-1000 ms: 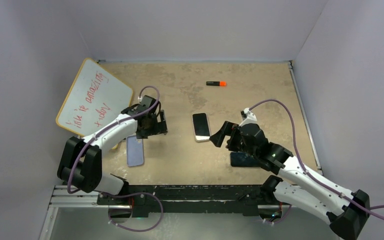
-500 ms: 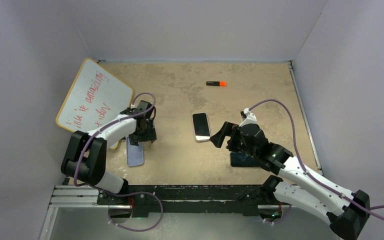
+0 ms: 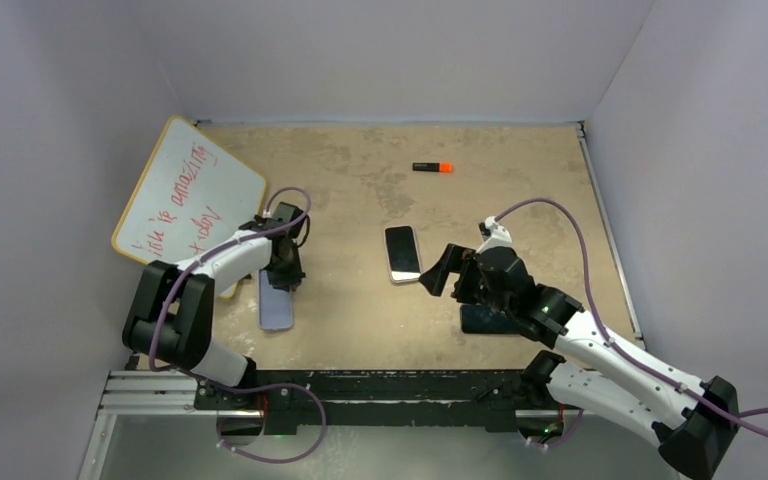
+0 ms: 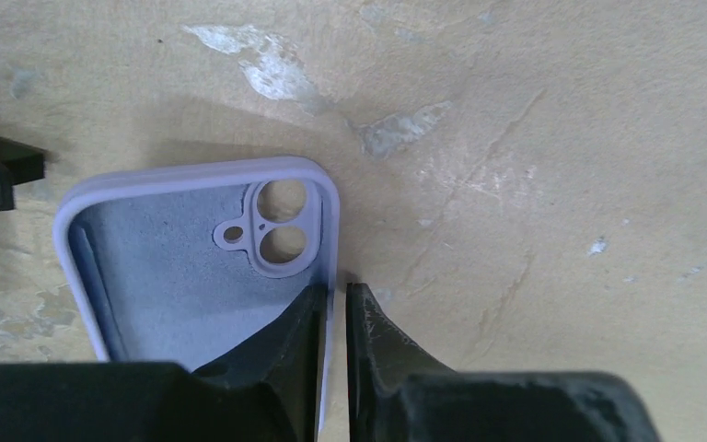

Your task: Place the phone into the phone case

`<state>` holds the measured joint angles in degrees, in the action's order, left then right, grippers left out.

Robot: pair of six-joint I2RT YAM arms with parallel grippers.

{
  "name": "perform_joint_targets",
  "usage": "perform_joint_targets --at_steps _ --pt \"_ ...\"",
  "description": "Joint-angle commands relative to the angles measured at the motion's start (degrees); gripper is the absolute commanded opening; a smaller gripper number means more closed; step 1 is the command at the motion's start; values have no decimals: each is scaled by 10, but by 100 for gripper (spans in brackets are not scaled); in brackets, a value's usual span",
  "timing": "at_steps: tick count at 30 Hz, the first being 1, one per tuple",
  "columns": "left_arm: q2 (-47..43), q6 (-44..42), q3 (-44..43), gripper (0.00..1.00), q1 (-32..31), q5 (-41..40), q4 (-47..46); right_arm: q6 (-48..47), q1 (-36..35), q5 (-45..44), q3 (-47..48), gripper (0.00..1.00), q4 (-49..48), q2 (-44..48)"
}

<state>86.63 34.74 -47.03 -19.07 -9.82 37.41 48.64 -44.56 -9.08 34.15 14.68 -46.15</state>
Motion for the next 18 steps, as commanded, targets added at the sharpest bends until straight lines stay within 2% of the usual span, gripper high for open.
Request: perform_joint_targets --at_steps 1,9,14,18 --pt "-31 1 8 14 3 74 -35 9 3 -9 11 99 8 -2" --pt "-69 34 19 6 -13 172 -85 109 3 -53 38 99 91 -16" --pt "-70 60 28 4 -49 214 -120 271 3 -135 79 99 240 -49" --pt "-68 87 33 4 -100 215 -156 356 3 -154 98 99 325 -73"
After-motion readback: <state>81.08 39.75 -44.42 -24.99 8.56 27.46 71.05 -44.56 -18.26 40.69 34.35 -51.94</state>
